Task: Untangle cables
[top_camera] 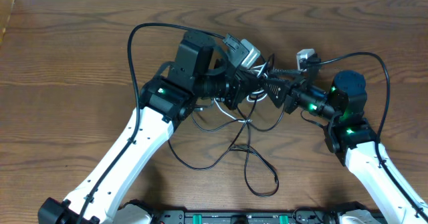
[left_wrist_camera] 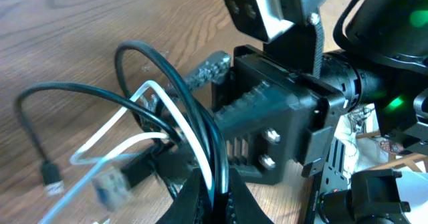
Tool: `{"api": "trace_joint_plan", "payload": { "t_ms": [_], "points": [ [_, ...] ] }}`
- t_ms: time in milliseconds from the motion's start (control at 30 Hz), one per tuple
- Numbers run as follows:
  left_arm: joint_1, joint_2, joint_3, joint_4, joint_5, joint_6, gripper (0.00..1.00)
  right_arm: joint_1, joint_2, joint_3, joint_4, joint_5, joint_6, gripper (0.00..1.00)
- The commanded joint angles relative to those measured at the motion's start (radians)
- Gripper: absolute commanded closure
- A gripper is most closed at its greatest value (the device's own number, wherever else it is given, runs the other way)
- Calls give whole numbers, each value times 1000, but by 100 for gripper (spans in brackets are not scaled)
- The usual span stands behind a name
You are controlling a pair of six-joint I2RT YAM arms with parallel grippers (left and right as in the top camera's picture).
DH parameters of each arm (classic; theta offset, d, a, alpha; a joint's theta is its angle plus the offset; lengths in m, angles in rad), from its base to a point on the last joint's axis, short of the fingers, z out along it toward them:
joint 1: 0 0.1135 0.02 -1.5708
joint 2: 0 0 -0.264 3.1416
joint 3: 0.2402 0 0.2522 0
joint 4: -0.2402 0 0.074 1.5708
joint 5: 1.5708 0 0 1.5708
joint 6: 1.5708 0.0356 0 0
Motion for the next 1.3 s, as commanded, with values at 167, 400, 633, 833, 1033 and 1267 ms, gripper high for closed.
{"api": "trace_joint_plan", "payload": {
  "t_ms": [167,400,633,833,1033,1267],
  "points": [
    [-5,-3,9,12,16,22,93,-6,-6,6,-16,37,-4,99],
    [-4,-3,9,12,-226,-38,93,-6,-6,6,-11,18,-4,99],
    [-3,-3,9,-7,-708,-422,92,-6,-6,6,87,-175,-38,99],
    [17,-3,9,-53,-871,-595,93,-6,-6,6,265,-464,-82,99],
    [106,-3,9,-159,-886,-693,92,-6,-6,6,364,-532,-44,99],
    [215,-3,9,-285,-874,-701,92,-19,-6,6,378,-451,31,99]
  ]
}}
